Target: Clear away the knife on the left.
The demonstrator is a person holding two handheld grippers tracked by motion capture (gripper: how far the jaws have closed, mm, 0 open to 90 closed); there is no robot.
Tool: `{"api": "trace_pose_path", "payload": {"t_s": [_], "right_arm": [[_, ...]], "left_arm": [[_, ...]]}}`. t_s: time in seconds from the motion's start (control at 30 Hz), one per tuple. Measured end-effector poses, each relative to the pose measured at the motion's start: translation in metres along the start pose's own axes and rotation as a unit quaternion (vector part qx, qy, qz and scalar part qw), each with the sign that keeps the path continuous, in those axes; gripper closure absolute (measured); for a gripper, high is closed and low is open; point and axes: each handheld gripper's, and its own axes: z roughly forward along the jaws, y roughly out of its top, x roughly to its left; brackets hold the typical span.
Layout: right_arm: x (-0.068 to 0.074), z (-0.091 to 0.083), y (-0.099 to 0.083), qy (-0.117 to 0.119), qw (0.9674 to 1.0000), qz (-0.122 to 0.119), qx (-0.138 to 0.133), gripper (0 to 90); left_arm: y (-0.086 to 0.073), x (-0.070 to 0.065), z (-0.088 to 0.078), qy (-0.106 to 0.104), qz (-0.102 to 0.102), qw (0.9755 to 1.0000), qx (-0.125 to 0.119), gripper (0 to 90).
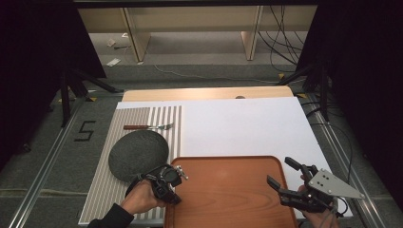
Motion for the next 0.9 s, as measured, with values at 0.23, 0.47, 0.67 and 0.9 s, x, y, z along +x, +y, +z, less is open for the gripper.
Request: {"api": "trace_pose_path", "payload": {"t_s": [0.23,0.47,0.67,0.9], "right_arm": [[0.000,0.000,0.000,0.000,1.0000,0.000,-0.001,19.8],[0.000,0.000,0.000,0.000,1.0000,-0.001,-0.002,19.8],[0.000,0.000,0.000,0.001,1.0000,-0.001,-0.001,19.8],[0.000,0.000,0.000,0.001,1.0000,-0.001,-0.002,19.8]], "left_arm": [[-0.001,0.001,-0.003,-0.006,-0.001,0.9999,-0.015,86.6],[0.001,-0.001,-0.006,-0.019,-0.002,0.9991,-0.039,71.9],[0.003,-0.001,-0.010,-0.009,-0.012,0.9969,-0.077,52.9],[0.003,-0.002,-0.017,0.009,-0.013,0.9915,-0.129,37.3]]}}
